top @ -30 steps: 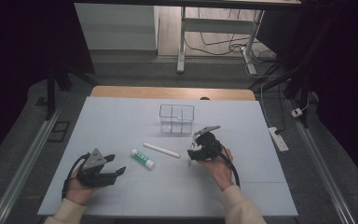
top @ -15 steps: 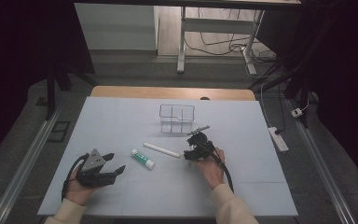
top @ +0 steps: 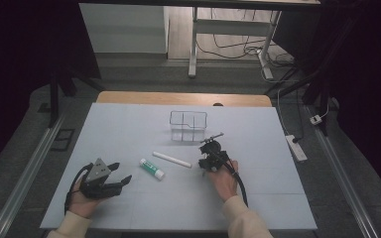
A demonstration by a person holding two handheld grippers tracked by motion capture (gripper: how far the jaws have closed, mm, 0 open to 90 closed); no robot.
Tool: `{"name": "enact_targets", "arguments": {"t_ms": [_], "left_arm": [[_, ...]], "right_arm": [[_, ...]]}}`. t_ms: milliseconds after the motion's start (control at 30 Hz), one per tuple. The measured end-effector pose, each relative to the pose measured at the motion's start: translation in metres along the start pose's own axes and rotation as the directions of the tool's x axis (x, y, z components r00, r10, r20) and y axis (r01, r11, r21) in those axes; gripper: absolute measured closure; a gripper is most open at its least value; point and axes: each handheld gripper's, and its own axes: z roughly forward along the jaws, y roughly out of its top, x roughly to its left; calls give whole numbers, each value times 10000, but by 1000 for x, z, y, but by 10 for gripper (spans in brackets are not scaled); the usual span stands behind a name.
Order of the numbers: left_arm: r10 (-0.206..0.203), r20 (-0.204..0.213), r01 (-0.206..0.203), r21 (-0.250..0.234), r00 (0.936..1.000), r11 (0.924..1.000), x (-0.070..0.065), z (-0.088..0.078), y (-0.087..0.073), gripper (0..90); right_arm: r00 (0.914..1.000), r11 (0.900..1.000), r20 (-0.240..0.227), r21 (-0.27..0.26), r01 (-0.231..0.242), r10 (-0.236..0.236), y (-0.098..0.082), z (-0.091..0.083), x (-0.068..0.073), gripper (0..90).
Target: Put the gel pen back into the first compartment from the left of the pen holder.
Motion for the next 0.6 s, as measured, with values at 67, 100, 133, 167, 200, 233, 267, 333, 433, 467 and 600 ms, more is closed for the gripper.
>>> {"name": "enact_targets", "arguments": {"t_ms": [67, 100, 133, 167, 200, 233, 267, 333, 433, 467, 600], "left_arm": [[-15, -4, 15, 32, 10000, 10000, 0, 0, -1, 343], [-12, -12, 13, 43, 10000, 10000, 0, 0, -1, 342], [-17, -13, 17, 48, 10000, 10000, 0, 0, -1, 343], [-18, -6, 18, 57, 10000, 10000, 0, 1, -1, 343], [-13, -6, 13, 73, 10000, 10000, 0, 1, -1, 343], [2, -7, -2, 94, 10000, 10000, 0, 1, -1, 343], [16, -6, -16, 116, 10000, 9999, 0, 1, -1, 343], [24, 2, -24, 121, 10000, 9999, 0, 2, -2, 342], [26, -5, -26, 132, 10000, 9999, 0, 2, -2, 343], [15, -10, -15, 129, 10000, 9999, 0, 2, -2, 343], [3, -35, -3, 181, 10000, 9998, 0, 3, -2, 342]], "right_arm": [[9999, 9999, 43, -35, -132, 132, -1, -1, -1, 630], [9998, 9998, 50, -17, -201, 202, -1, -2, -1, 644], [9996, 9996, 36, -68, -271, 271, -1, -3, -1, 660], [9996, 9995, 54, -94, -290, 291, -1, -4, -2, 678], [9994, 9993, 46, -148, -355, 356, -2, -6, -4, 699], [9992, 9990, 45, -219, -389, 390, -2, -8, -5, 717], [9989, 9985, 7, -285, -463, 463, -3, -10, -7, 733], [9985, 9979, -47, -333, -551, 550, -4, -12, -10, 780], [9983, 9974, 266, -506, -510, 524, -7, -15, -16, 847], [9976, 9964, 129, -502, -676, 684, -8, -15, -19, 849], [9974, 9970, 159, -332, -701, 706, -9, -17, -23, 824]]}}
